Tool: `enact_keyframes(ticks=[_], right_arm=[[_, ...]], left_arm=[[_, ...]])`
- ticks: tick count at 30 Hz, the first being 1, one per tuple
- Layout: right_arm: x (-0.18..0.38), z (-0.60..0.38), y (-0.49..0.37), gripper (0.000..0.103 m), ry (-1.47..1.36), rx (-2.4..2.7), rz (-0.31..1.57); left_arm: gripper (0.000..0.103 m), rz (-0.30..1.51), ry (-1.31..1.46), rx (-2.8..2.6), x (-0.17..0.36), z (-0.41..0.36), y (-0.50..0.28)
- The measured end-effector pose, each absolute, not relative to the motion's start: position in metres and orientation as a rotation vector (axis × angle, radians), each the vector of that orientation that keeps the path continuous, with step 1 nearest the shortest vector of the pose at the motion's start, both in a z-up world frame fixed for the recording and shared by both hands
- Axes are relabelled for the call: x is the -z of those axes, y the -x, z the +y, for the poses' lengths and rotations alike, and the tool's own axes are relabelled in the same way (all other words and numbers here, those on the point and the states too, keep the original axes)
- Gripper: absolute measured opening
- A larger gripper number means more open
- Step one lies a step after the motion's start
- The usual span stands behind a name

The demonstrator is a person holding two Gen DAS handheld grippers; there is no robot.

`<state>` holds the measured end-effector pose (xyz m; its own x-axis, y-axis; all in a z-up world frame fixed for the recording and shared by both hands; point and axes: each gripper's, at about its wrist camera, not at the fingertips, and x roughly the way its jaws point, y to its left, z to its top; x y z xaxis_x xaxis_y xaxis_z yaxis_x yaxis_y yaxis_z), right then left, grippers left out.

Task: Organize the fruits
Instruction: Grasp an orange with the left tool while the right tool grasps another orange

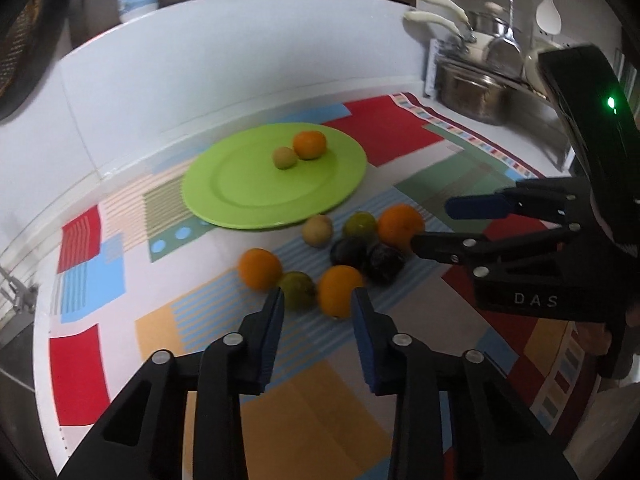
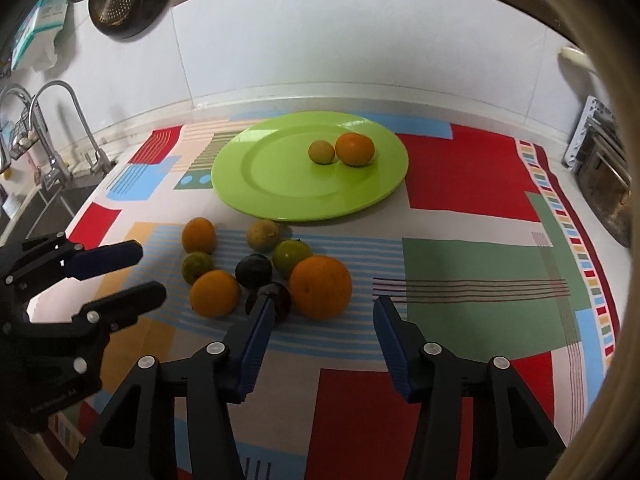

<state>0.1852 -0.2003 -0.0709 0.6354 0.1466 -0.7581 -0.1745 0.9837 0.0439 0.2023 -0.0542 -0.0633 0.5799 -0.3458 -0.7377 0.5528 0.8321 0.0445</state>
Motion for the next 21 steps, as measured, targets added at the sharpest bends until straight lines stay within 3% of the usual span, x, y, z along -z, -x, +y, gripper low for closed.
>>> enact_keyframes(ticks=[21], right_arm=[[0.088,-0.207,-0.210,0.045,-0.015,-0.235,0.910]], left_arm=[[0.029,0.831,-0.323,0.533,0.083,-0.078,-0.218]])
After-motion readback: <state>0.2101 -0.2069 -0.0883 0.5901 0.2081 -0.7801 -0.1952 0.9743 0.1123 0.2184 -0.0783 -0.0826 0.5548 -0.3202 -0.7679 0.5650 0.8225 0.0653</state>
